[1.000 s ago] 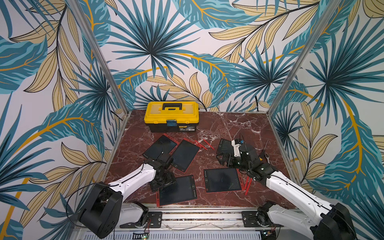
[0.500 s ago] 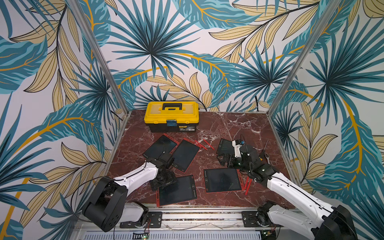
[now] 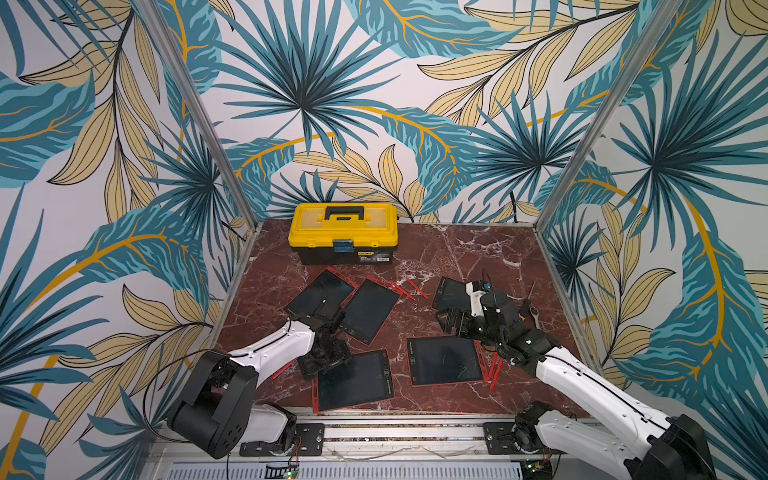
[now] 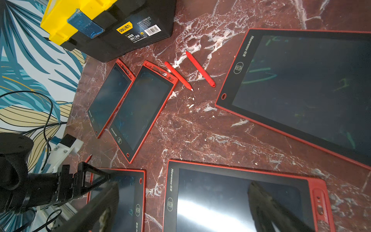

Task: Place the stylus back onto the writing tablet
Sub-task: Move the writing tablet to the center of the board.

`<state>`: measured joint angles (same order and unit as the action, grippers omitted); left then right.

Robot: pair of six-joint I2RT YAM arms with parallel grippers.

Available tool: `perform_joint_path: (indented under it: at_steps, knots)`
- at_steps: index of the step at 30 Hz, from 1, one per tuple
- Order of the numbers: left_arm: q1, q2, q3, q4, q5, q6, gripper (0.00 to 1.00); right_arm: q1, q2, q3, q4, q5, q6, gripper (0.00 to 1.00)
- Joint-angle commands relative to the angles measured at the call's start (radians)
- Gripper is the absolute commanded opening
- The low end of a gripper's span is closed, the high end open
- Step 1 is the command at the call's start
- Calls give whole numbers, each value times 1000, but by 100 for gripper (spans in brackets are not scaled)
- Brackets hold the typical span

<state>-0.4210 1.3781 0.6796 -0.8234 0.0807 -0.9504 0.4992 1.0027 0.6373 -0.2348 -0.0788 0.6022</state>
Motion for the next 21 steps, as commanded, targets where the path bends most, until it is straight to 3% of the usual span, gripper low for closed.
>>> perform_joint_path:
  at_steps: [1,21]
  knots:
    - [21,59,-14,175,-13,6,92,6,-16,-25,-24,13,-6,100]
    - [22,150,90,235,11,5,92,6,-24,-25,-43,22,-12,100]
